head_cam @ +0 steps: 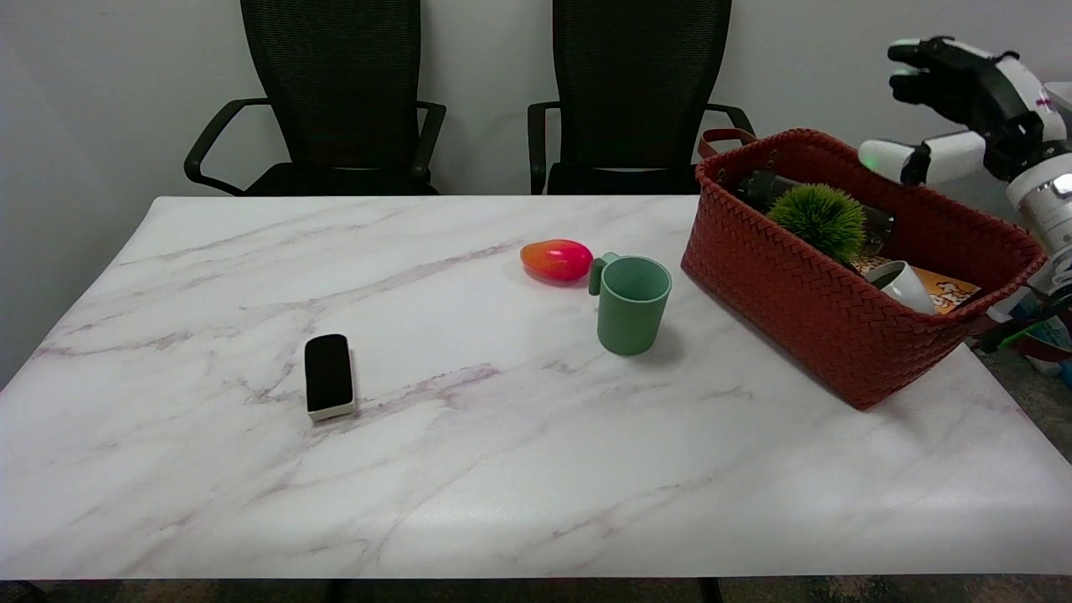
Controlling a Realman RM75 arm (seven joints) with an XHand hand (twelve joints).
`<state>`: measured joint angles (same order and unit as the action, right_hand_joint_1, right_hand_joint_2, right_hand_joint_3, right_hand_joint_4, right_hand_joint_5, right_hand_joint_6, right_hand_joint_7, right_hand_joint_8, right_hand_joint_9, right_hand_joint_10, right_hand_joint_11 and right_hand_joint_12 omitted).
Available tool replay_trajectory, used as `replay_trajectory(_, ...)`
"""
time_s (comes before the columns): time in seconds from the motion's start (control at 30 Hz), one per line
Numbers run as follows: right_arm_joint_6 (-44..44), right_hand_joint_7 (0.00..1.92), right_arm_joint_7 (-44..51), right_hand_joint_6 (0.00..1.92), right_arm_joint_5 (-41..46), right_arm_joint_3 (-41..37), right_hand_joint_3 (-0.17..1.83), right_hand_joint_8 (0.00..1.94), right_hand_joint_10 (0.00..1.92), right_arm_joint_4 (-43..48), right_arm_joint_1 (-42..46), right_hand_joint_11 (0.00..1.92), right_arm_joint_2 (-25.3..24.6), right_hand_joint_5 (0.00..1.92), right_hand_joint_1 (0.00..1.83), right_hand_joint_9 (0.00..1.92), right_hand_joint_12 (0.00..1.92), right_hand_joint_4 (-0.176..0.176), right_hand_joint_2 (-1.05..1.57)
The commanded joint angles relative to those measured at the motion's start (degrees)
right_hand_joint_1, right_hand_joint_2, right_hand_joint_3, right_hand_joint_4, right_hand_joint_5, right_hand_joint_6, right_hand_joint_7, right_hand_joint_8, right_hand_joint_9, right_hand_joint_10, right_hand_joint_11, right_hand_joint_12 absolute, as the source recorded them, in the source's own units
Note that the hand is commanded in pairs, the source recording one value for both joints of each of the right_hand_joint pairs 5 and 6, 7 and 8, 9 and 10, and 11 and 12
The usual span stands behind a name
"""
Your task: Place the potted plant into the brown storage basket.
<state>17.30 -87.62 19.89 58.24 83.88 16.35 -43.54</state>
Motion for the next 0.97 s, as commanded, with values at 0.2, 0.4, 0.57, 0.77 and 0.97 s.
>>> replay_trajectory(0.2,10.3,0.35,-0.5,0.49,4.5,17.8,1.04,0.35,0.49,13.4,-1.4,0.48,-0.3,0.49,1.25,0.49,0.48,0.0,0.09)
replay_trajectory(0.4,14.9,0.37,-0.1,0.5,2.9,23.6,1.02,0.37,0.52,12.9,-0.6,0.51,-1.5,0.5,1.25,0.52,0.51,0.0,0.13)
replay_trajectory(0.57,20.4,0.48,-0.1,0.49,0.6,26.6,1.02,0.48,0.54,8.7,0.4,0.53,-2.0,0.49,1.25,0.54,0.53,0.0,0.17)
replay_trajectory(0.77,24.9,0.51,-0.5,0.51,1.0,33.5,1.03,0.51,0.55,1.0,-1.6,0.55,-3.8,0.51,1.26,0.55,0.55,0.0,0.18)
replay_trajectory(0.97,26.1,0.55,-0.5,0.51,1.1,35.8,1.03,0.55,0.55,-5.3,-3.2,0.56,-7.1,0.51,1.26,0.55,0.56,0.0,0.19)
